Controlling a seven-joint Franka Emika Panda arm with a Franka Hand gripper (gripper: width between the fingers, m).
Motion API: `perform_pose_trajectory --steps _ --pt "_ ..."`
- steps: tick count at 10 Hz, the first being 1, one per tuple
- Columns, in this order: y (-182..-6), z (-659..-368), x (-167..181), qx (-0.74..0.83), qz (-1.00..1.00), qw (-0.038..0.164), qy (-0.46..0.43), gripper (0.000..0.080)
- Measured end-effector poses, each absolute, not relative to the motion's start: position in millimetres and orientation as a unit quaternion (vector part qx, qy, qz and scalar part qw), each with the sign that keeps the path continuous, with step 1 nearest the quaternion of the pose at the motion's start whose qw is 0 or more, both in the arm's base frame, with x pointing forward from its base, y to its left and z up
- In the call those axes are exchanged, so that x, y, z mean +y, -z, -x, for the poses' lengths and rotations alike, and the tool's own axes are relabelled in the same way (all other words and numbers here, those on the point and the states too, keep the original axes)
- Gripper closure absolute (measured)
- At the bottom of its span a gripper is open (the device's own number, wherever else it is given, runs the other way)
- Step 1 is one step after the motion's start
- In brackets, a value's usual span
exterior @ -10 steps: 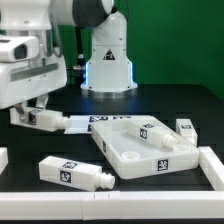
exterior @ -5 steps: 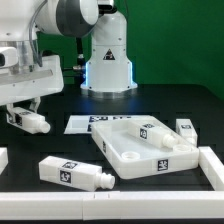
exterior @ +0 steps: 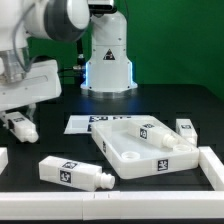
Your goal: Assemble desk
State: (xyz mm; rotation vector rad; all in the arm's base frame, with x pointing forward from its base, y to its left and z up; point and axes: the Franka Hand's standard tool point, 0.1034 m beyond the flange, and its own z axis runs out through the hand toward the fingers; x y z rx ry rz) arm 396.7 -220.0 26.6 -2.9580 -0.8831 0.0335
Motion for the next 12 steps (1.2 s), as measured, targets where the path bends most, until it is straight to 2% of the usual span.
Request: perform_pose_trajectory --steps 2,3,4,5,6,7,8,10,11,12 --pt "-21.1 -395.0 -221.2 -0.289 0.957 0.024 -0.01 0.0515" --pt "-21.1 -395.5 -221.5 -0.289 0.957 0.024 -0.01 0.0451" --pt "-21.1 -395.4 -221.5 -0.289 0.957 0.024 -0.01 0.0451" --pt "-22.1 -396.5 -220.4 -0.288 0.957 0.025 -0.011 0.0252" --pt "-29.3 -404.9 -214.8 -0.284 0.958 0.029 -0.013 0.0252" --pt "-45.0 -423.7 -203.7 -0.291 0.956 0.027 -0.012 0.0168" --pt "-56.7 -441.5 -191.4 -0.302 0.953 0.02 -0.006 0.0154" --pt "-68.6 -473.7 -162.2 -0.326 0.945 0.01 0.004 0.015" --pt "-67.8 -480.8 -144.7 -0.343 0.939 0.005 0.01 0.015" --pt "-65.0 -475.8 -142.3 -0.337 0.941 0.008 0.01 0.015"
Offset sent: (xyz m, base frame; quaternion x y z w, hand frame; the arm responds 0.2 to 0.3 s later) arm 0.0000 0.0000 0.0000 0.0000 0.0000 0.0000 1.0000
